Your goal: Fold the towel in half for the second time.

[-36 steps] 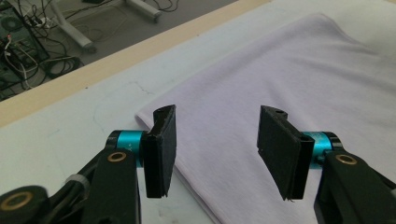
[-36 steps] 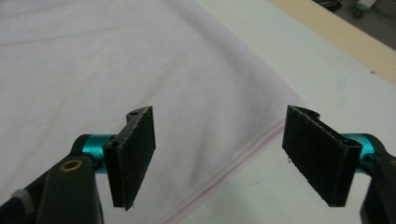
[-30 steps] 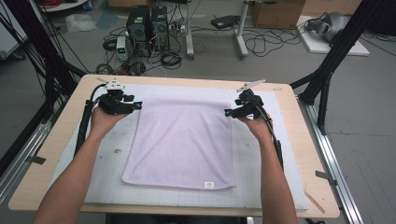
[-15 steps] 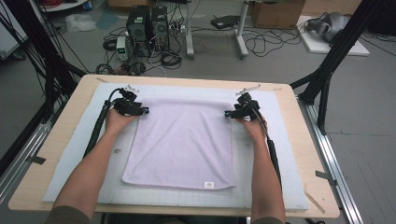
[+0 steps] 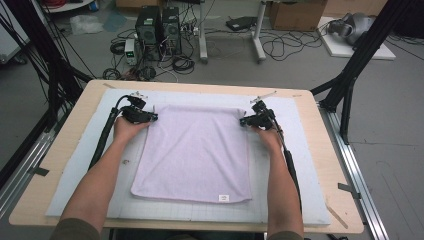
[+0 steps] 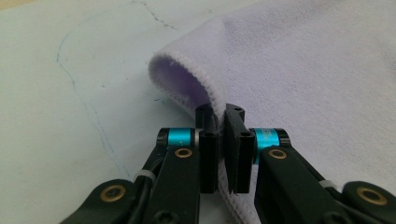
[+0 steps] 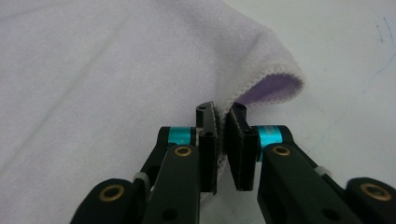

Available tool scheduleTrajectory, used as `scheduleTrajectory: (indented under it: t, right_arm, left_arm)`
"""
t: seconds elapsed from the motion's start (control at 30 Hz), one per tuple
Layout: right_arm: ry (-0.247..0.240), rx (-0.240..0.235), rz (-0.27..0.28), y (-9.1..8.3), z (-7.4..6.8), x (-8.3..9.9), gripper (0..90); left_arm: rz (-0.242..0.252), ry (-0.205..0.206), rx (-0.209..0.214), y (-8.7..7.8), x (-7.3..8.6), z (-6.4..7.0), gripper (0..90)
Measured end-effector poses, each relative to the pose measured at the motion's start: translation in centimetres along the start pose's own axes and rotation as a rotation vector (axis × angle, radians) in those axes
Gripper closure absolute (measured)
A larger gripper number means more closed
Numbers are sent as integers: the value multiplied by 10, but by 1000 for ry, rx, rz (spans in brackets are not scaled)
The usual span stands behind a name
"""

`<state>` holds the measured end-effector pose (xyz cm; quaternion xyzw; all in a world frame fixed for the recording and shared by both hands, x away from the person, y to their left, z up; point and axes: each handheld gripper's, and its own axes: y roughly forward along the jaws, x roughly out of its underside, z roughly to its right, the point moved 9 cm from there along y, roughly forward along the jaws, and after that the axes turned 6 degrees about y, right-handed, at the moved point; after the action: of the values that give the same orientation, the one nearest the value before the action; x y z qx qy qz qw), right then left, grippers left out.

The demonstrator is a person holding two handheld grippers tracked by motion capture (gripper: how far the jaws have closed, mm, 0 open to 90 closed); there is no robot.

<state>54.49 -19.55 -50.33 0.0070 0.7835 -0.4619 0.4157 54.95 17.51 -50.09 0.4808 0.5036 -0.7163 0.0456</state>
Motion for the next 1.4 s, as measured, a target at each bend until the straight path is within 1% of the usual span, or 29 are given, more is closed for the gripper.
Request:
scheduleTrajectory:
  t: [0.07,0.13,0.2,0.23,0.3,0.33,0.37,0.4,0.5,0.57,0.63,0.73,0.77,0.8,0.83,0.9,0.93,0.97,1.03,1.07,1.13,1.17,1.2,1.23,1.27,1.3,1.33,1.37,1.4]
  right_arm:
    - [-7,-1,2,-1,0,-1,847]
    - [-10,-9,25,-7,-2,-5,848]
    - [-16,-10,45,-15,-3,-10,849]
    - [-25,-12,56,-21,-5,-13,849]
    - [-46,-20,87,-32,-10,-19,848]
    - [-56,-21,93,-38,-13,-21,848]
    - [-66,-28,104,-43,-17,-23,848]
    - [-66,-40,111,-49,-21,-24,848]
    - [-79,-60,121,-64,-32,-24,848]
    - [-85,-73,127,-72,-40,-20,848]
    - [-102,-80,122,-79,-48,-12,848]
    - [-104,-103,112,-84,-60,5,848]
    - [-102,-115,107,-86,-65,12,848]
    - [-105,-122,104,-87,-69,18,848]
    - [-113,-126,98,-87,-73,24,848]
    - [-106,-147,85,-88,-81,36,848]
    - [-110,-153,74,-87,-83,42,848]
    - [-107,-155,61,-86,-85,48,848]
    - [-95,-172,40,-81,-88,61,847]
    - [-94,-178,32,-78,-88,67,847]
    - [-82,-189,11,-74,-89,77,834]
    - [-76,-189,-7,-73,-89,80,817]
    - [-81,-188,-10,-73,-89,81,782]
    - [-80,-182,-10,-74,-89,81,719]
    - [-84,-169,3,-76,-89,78,680]
    - [-95,-165,19,-79,-89,76,637]
    - [-94,-153,35,-82,-88,73,564]
    - [-87,-131,55,-84,-85,70,506]
    - [-75,-122,62,-86,-82,67,474]
  left_arm:
    - [11,-3,0,-2,-1,0,852]
    - [22,10,-3,-6,-4,0,854]
    - [58,19,2,-13,-11,1,854]
    - [69,31,2,-17,-14,2,854]
    - [99,43,8,-28,-20,5,854]
    - [110,56,8,-33,-23,6,854]
    - [125,65,11,-39,-25,8,854]
    - [136,73,18,-45,-27,11,853]
    - [168,115,28,-62,-27,21,853]
    - [187,133,44,-73,-22,30,853]
    - [200,141,60,-82,-12,38,853]
    - [215,153,76,-94,3,48,853]
    - [221,162,81,-97,9,53,853]
    - [225,165,93,-100,15,57,852]
    - [223,170,98,-103,21,61,851]
    - [208,180,114,-106,34,66,849]
    - [205,175,123,-107,41,68,847]
    - [198,170,130,-108,47,70,845]
    - [189,157,144,-108,57,72,839]
    - [174,162,149,-107,62,73,834]
    - [152,164,153,-105,69,74,802]
    - [140,158,156,-104,71,74,755]
    - [130,155,155,-104,72,73,708]
    - [128,154,148,-104,72,72,653]
    - [124,154,146,-105,72,70,598]
    - [123,144,148,-106,71,69,554]
    - [120,139,142,-107,70,67,510]
    - [118,140,127,-108,67,64,472]
    - [116,138,119,-109,65,61,448]
